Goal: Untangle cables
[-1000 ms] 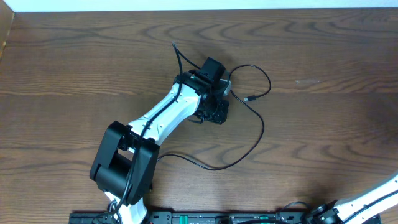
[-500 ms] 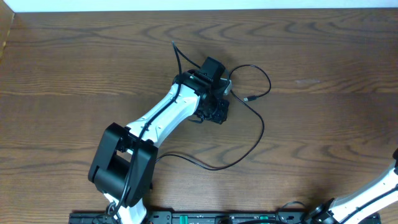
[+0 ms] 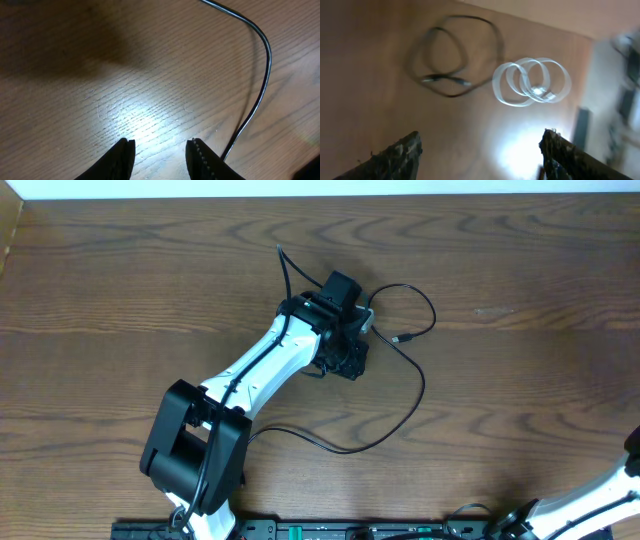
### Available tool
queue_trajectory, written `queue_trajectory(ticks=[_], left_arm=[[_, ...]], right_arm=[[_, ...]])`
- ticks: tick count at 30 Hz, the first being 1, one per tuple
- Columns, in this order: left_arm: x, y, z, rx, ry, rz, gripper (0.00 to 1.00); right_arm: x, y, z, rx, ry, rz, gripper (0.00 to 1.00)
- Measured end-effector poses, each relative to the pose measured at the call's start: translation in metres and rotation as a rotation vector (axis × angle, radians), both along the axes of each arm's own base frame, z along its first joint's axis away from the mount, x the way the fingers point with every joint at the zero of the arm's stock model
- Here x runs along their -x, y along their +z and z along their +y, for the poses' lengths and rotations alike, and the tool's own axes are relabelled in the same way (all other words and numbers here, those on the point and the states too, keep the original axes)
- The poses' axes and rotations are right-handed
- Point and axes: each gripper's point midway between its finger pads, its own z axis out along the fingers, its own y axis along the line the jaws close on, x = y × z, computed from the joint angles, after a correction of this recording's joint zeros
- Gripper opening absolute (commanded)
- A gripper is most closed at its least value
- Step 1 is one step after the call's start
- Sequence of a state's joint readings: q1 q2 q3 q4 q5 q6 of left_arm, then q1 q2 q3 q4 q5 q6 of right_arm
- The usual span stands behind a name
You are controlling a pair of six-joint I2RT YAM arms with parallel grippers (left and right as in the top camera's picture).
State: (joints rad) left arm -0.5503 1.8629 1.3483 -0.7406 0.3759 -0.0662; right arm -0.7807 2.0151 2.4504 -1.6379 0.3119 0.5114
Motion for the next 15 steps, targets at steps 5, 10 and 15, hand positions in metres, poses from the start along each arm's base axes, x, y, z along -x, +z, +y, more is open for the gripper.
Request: queue_trajectory(ticks=[5, 10, 15], left_arm=[[-0.005, 0.009, -0.003, 0.021, -0.011, -0.040, 0.38], [-0.008, 0.031, -0.005, 0.055, -0.011, -0.096, 0.38], [-0.010, 0.055, -0.004, 0.083, -0.008, -0.155, 0.38]], right_arm=[[-0.028, 0.048, 0.053, 0.006, 0.280, -0.164, 0.71], [-0.035, 0.093, 0.111, 0.058, 0.495, -0.263, 0.70], [-0.041, 0.127, 0.171, 0.114, 0.703, -0.337, 0.75]])
